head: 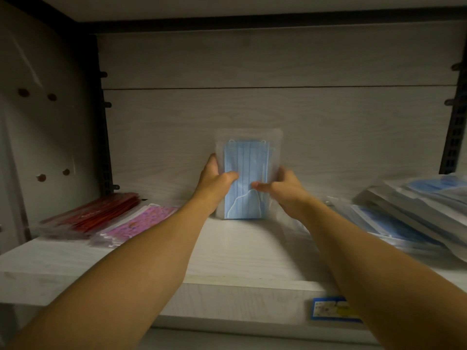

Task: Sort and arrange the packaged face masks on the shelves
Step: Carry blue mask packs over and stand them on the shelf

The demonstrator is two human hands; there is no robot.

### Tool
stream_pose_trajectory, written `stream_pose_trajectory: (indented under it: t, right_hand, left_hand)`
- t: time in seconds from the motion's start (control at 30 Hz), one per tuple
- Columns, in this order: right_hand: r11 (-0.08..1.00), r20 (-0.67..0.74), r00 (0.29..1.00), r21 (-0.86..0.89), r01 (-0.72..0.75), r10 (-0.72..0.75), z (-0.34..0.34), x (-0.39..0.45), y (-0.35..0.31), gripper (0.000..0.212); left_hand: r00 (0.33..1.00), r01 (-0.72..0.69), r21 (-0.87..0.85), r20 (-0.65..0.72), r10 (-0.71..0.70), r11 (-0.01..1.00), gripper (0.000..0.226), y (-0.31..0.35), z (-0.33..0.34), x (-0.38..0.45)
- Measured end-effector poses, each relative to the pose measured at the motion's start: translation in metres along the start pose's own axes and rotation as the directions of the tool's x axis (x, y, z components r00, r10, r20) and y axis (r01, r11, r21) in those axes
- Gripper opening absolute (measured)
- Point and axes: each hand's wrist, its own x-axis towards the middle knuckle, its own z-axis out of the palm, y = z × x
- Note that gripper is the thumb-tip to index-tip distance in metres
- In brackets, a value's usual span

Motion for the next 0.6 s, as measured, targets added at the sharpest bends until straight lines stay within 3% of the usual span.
stream_pose_trajectory:
  t: [0.07,0.13,0.3,0.43,0.5,0.6]
  right_hand:
    - [0.999,0.035,0.998,-0.032,-0.044,0.045,0.0001,-0.0013,0.0015,0.052]
    - [0.993,0.044,0.995,-0.089,-0.084,0.088,0.0011,-0.0025,0.0029,0.076]
    - [0.991,-0.013,0.995,-0.093,-0.098,0.098,0.0019,-0.0014,0.0024,0.056]
    - [0.986,0.002,0.994,-0.127,-0.107,0.108,0.0018,-0.0008,0.0048,0.059]
    - [0.985,0.053,0.992,-0.133,-0.108,0.115,0.0030,-0.0029,0.0032,0.056]
    - [0.989,0.063,0.991,-0.094,-0.112,0.119,0.0048,-0.0058,0.0005,0.081]
  left_hand:
    - [0.999,0.034,-0.006,0.014,-0.034,0.999,0.049,-0.0041,-0.0005,-0.0004]
    - [0.997,0.065,0.010,0.039,-0.065,0.998,0.055,-0.0062,-0.0002,-0.0028]
    - [0.998,0.050,0.025,0.028,-0.051,0.998,0.041,-0.0082,0.0018,0.0021]
    - [0.995,0.092,0.034,0.029,-0.093,0.995,0.039,-0.0066,0.0012,0.0001]
    - [0.992,0.120,0.032,0.044,-0.122,0.992,0.049,-0.0068,0.0004,-0.0005]
    - [0.988,0.144,0.031,0.046,-0.145,0.989,0.052,-0.0060,-0.0003,-0.0007]
